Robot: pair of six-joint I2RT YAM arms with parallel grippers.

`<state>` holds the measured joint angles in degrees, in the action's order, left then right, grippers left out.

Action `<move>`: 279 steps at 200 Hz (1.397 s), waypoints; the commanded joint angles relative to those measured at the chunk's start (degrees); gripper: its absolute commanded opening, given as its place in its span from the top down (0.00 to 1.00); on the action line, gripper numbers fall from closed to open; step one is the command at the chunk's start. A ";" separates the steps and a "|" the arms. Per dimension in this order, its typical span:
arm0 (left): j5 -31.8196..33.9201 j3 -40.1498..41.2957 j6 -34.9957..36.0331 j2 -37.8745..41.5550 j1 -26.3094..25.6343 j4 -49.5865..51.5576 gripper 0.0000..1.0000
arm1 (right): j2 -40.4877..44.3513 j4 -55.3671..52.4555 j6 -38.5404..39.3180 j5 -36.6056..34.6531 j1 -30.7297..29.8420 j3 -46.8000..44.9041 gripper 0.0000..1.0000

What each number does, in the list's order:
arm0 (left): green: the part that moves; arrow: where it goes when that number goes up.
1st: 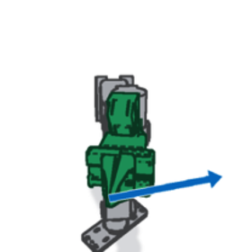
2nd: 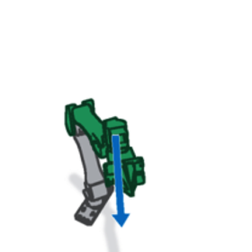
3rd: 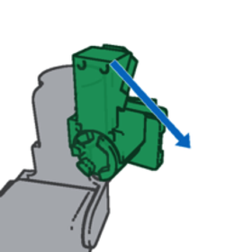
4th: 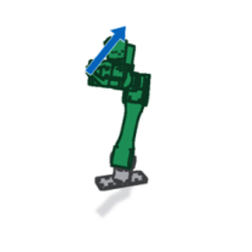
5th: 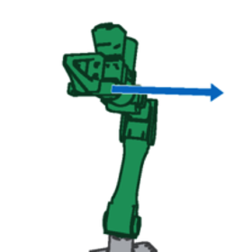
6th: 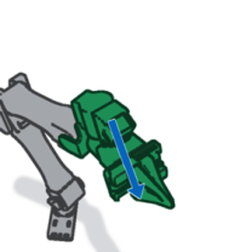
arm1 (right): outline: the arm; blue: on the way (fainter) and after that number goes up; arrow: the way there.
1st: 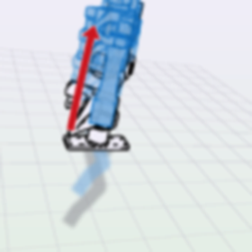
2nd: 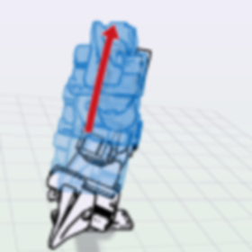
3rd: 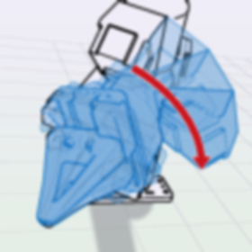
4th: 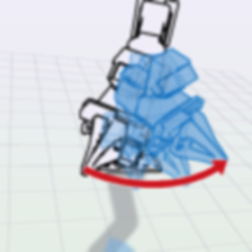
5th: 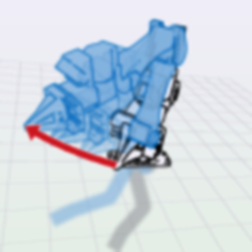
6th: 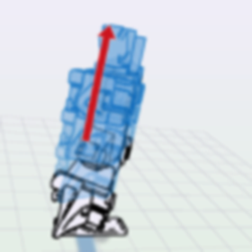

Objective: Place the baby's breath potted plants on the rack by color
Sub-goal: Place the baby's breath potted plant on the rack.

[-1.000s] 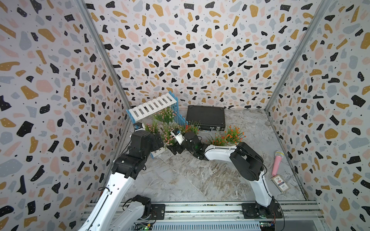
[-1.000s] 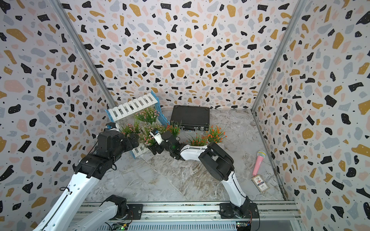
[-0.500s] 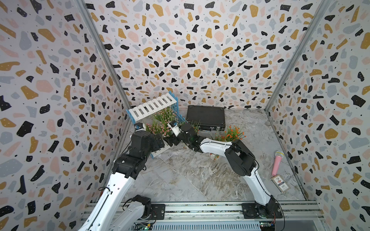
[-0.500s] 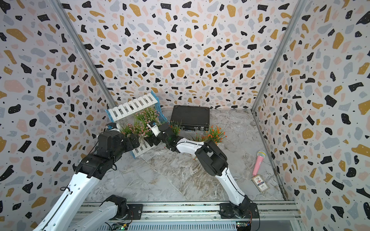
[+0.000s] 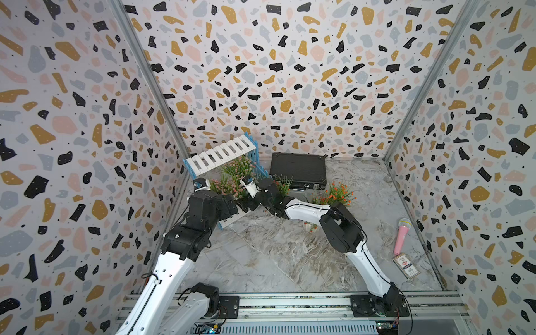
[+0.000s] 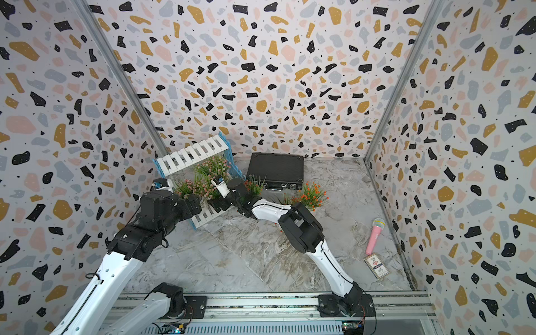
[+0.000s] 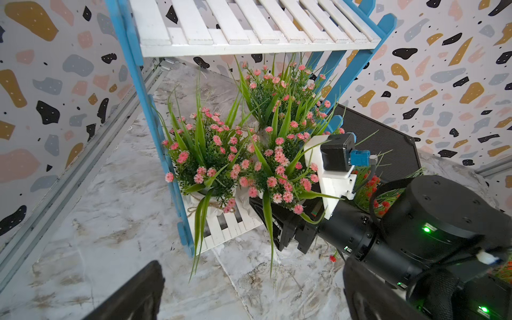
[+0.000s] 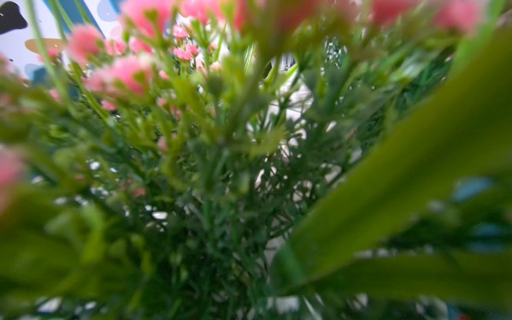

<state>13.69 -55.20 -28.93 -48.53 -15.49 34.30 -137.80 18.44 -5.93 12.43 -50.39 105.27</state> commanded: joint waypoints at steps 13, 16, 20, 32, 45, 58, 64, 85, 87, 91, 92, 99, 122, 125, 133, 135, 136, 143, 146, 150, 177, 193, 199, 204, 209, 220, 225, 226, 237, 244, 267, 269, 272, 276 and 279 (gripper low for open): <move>-0.64 0.71 0.78 0.58 0.36 -1.85 0.01 | -0.47 -0.38 1.22 0.31 0.19 5.48 0.15; -0.68 0.75 0.80 0.57 0.27 -1.89 0.01 | -0.64 -0.60 1.27 0.32 0.26 5.74 0.15; -0.62 0.74 0.70 0.51 0.28 -1.96 0.01 | -0.91 -0.89 1.35 0.22 0.22 6.05 0.15; -0.65 0.84 0.73 0.51 0.34 -1.98 0.01 | -1.54 -1.42 1.67 0.21 0.20 6.90 0.15; -0.74 0.88 0.72 0.47 0.29 -2.00 0.01 | -2.16 -2.46 2.19 0.06 0.21 7.93 0.14; -0.76 0.96 0.65 0.53 0.35 -2.00 0.01 | -2.47 -3.39 2.84 -0.14 0.29 8.57 0.10; -0.82 0.96 0.71 0.47 0.35 -2.11 0.01 | -2.41 -3.64 3.09 -0.21 0.23 8.59 0.08; -0.81 0.78 0.74 0.50 0.29 -2.14 0.01 | -1.50 -3.91 3.91 -0.80 0.26 7.62 0.00; -0.80 0.75 0.70 0.47 0.28 -2.14 0.01 | -1.29 -3.84 3.91 -0.88 0.22 7.41 0.00; -0.81 0.71 0.78 0.50 0.32 -2.14 0.01 | -0.90 -3.41 3.99 -0.99 0.24 6.77 0.00; -0.83 0.71 0.70 0.52 0.30 -2.14 0.01 | -0.81 -3.28 4.00 -1.04 0.23 6.64 0.00; -0.82 0.51 0.71 0.38 0.33 -2.13 0.01 | 0.19 -2.37 4.08 -1.25 0.29 5.25 0.00; -0.95 0.09 0.71 0.37 0.28 -2.05 0.01 | 3.32 0.37 4.42 -1.29 0.25 0.98 0.00; -0.95 0.09 0.77 0.41 0.34 -2.05 0.01 | 3.66 0.70 4.44 -1.15 0.29 0.51 0.00; -0.95 -0.04 0.72 0.54 0.28 -1.96 0.01 | 4.64 1.43 4.52 -0.82 0.29 -0.63 0.00; -0.95 -0.07 0.78 0.50 0.32 -1.98 0.01 | 4.88 1.54 4.53 -0.76 0.29 -0.91 0.00; -0.95 -0.08 0.79 0.48 0.30 -1.97 0.01 | 4.98 1.66 4.53 -0.70 0.29 -1.06 0.00; -0.95 -0.16 0.78 0.47 0.32 -1.94 0.01 | 5.85 2.01 4.60 -0.54 0.27 -1.83 0.00; -0.96 -0.17 0.76 0.54 0.30 -1.80 0.01 | 6.18 2.10 4.61 -0.36 0.28 -2.13 0.00; -1.00 -0.17 0.73 0.56 0.30 -1.79 0.01 | 6.66 2.35 4.55 -0.30 0.29 -2.65 0.00; -0.77 -0.27 0.85 0.89 0.29 -1.70 0.01 | 9.90 3.73 4.11 0.45 0.25 -5.86 0.00; -0.52 -0.57 0.88 0.75 0.32 -1.45 0.01 | 12.25 4.83 3.91 0.96 0.27 -8.54 0.00; -0.52 -0.81 0.90 0.72 0.31 -1.39 0.01 | 13.34 4.97 3.93 1.04 0.25 -9.62 0.00; -0.47 -1.02 1.03 0.71 0.34 -1.26 0.01 | 14.40 5.15 4.00 1.09 0.28 -10.77 0.00; -0.41 -1.18 1.04 0.76 0.29 -1.13 0.01 | 15.37 5.40 4.06 0.97 0.23 -11.97 0.00; -0.25 -1.55 1.13 0.65 0.31 -0.94 0.01 | 17.86 6.19 4.43 0.81 0.29 -15.20 0.01; -0.21 -1.71 1.23 0.66 0.34 -0.85 0.01 | 19.16 6.47 4.61 0.55 0.27 -17.12 0.02; -0.18 -1.73 1.23 0.64 0.31 -0.84 0.01 | 19.41 6.54 4.61 0.48 0.26 -17.39 0.02; -0.15 -1.84 1.24 0.57 0.28 -0.73 0.01 | 22.25 6.86 4.62 -0.36 0.37 -20.16 0.03; -0.14 -1.82 1.24 0.59 0.32 -0.73 0.01 | 23.95 6.59 4.60 -0.79 0.53 -21.39 0.05; -0.40 -1.53 1.07 0.55 0.28 -0.73 0.01 | 28.40 2.51 4.62 -4.00 0.91 -22.44 0.08; -0.42 -1.50 1.00 0.61 0.30 -0.75 0.01 | 28.69 2.01 4.62 -4.26 1.04 -22.34 0.08; -0.47 -1.54 0.98 0.56 0.29 -0.81 0.01 | 29.22 0.96 4.70 -4.60 1.14 -22.08 0.08; -0.50 -1.41 1.03 0.55 0.32 -0.82 0.01 | 29.62 0.16 4.70 -4.88 1.30 -21.85 0.09; -0.50 -1.36 1.00 0.55 0.35 -0.82 0.01 | 29.91 -0.35 4.70 -5.21 1.50 -21.67 0.09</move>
<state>12.91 -55.13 -28.56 -48.53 -15.44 34.46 -113.01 21.80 -1.93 10.70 -49.93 82.48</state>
